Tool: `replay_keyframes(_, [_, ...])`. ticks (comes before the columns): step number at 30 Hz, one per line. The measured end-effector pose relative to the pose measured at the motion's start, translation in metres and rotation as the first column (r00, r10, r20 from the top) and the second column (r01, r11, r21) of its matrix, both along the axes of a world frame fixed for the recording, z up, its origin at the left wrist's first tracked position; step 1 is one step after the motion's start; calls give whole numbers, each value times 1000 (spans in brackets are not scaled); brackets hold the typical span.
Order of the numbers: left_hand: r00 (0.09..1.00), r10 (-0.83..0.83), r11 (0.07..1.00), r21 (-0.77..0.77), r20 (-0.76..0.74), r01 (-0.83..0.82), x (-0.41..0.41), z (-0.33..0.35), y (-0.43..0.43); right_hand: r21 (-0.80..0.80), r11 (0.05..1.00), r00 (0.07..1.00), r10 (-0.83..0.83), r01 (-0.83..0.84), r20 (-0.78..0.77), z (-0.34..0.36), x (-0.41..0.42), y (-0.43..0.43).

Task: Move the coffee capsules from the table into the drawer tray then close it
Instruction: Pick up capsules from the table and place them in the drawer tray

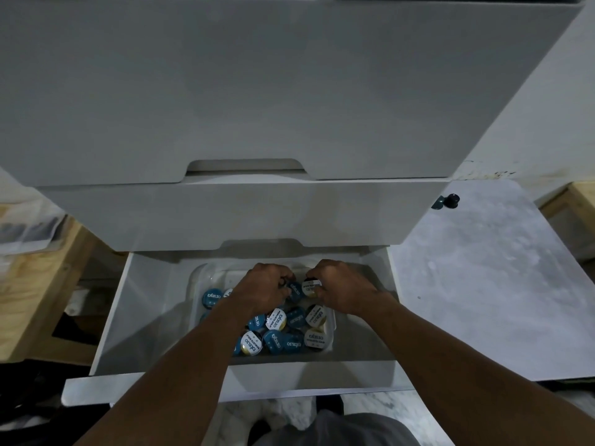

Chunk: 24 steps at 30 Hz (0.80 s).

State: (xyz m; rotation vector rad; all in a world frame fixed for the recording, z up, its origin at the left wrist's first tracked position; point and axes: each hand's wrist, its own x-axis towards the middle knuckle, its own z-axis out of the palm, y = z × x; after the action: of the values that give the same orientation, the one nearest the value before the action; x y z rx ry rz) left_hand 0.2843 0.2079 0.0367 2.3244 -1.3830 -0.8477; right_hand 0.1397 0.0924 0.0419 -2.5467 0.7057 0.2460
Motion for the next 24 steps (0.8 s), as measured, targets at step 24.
replay_keyframes(24, [929,260,965,-35,263,-260,-36,29,24,3,1000,991,15,-16,133,18,-22,-5])
